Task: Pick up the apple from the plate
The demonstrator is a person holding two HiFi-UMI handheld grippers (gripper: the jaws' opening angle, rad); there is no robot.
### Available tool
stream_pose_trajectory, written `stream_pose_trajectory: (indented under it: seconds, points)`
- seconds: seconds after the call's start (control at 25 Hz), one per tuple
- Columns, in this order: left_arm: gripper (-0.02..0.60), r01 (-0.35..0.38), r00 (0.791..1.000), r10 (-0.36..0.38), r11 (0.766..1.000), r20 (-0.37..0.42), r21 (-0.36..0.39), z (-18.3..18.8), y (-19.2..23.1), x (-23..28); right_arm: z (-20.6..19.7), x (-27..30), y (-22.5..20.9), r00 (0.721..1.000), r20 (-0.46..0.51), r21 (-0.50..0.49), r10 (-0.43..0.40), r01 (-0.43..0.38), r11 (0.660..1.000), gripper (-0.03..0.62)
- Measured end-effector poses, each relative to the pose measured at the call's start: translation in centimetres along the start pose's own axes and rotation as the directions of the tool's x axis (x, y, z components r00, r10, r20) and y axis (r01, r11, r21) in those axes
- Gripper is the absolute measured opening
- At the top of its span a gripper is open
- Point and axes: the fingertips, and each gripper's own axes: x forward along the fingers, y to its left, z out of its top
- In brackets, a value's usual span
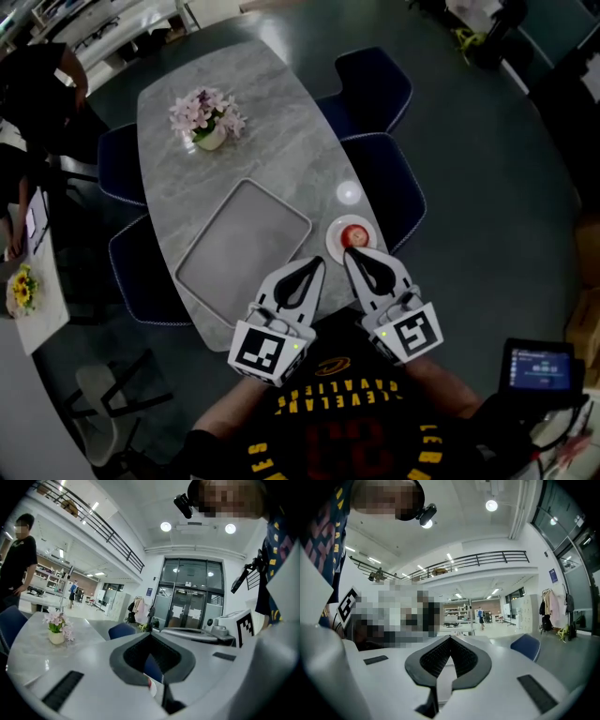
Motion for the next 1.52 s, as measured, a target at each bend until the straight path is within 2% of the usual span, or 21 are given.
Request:
stream_pose_trajectory:
  seconds: [0.24, 0.52, 0.76, 0.96, 1.12, 1.32, 1.52]
  points:
    - [0.000, 0.026, 0.999, -0.028, 0.999, 0.045, 0.045, 0.5, -1.0, -1.8, 2.3, -0.8, 1.2, 0.997, 0.070, -0.059, -0.031, 0.035, 0.998, 0.006]
    - [0.000, 0.024, 0.997, -0.029, 0.998, 0.076, 0.064, 1.3, -1.0, -3.1, 2.4, -0.9, 1.9, 0.996, 0.070, -0.090, -0.058, 0.065, 0.994, 0.006]
    - [0.000, 0.027, 0.996, -0.034, 0.996, 0.077, 0.087, 1.5, -0.7, -2.9, 1.8, -0.6, 1.4, 0.995, 0.058, -0.074, -0.080, 0.084, 0.994, 0.006]
    - [0.000, 0.050, 0.996, -0.059, 0.992, 0.074, 0.119, 1.4, -1.4, -2.4, 2.3, -1.7, 1.0, 0.990, 0.085, -0.101, -0.114, 0.122, 0.987, 0.006]
    - [0.000, 0.069, 0.995, -0.077, 0.990, 0.058, 0.122, 0.5, -1.7, -0.7, 1.1, -2.3, -0.7, 0.987, 0.079, -0.092, -0.143, 0.150, 0.984, 0.006]
    - [0.002, 0.108, 0.992, -0.115, 0.985, 0.044, 0.131, 1.0, -2.8, -1.1, 1.7, -3.4, -0.6, 0.980, 0.074, -0.079, -0.186, 0.192, 0.978, 0.006]
    - [0.000, 0.110, 0.993, -0.114, 0.983, 0.020, 0.147, 1.2, -2.1, 0.6, 0.9, -3.0, -2.2, 0.976, 0.061, -0.081, -0.207, 0.211, 0.974, 0.006]
